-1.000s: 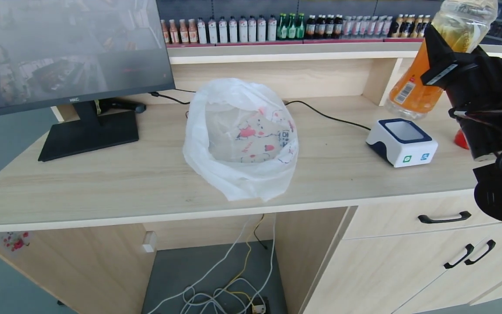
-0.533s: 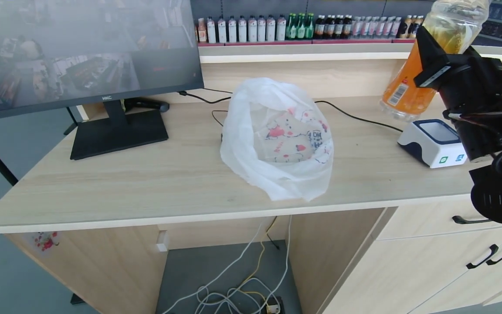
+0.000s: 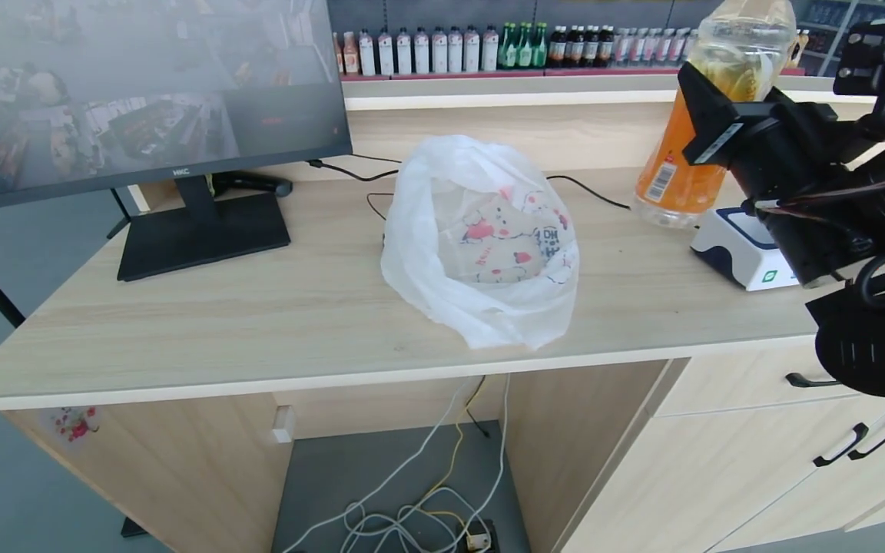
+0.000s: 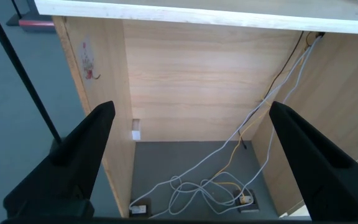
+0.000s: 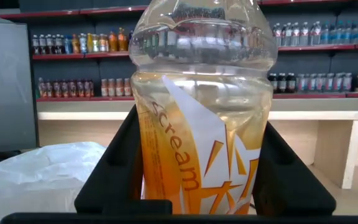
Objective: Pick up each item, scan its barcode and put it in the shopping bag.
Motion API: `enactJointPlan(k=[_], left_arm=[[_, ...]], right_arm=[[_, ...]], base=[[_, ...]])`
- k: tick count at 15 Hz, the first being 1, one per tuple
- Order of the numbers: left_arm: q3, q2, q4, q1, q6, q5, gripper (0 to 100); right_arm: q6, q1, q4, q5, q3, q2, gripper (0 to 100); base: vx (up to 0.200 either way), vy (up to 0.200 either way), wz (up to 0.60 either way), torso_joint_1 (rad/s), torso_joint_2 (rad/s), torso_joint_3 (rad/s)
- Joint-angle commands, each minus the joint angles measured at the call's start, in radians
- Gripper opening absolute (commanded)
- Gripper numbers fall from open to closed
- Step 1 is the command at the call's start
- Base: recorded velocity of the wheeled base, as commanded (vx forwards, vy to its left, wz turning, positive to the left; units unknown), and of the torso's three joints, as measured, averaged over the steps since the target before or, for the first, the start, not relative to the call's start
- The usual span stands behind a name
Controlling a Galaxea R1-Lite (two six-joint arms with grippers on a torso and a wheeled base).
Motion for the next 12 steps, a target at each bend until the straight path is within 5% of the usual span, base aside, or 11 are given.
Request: enactJointPlan(k=[1, 5, 12], left_arm=[[0.0, 0.0, 0.0, 0.0, -0.001, 0.0, 100], [0.0, 0.0, 0.0, 0.0, -0.001, 0.002, 100], [0.0, 0.0, 0.0, 0.0, 0.004, 0.0, 100]], right_arm=[[-0.011, 0.035, 0.067, -0.001, -0.092, 0.023, 0], [-0.052, 0.167, 0.213, -0.032, -0.264, 0.106, 0], [-0.054, 0.246, 0.183, -0.106, -0.338, 0.25, 0]], base=[[0.0, 0.0, 0.0, 0.0, 0.0, 0.0], [0.0, 0.0, 0.0, 0.0, 0.0, 0.0], [0.0, 0.0, 0.0, 0.0, 0.0, 0.0]])
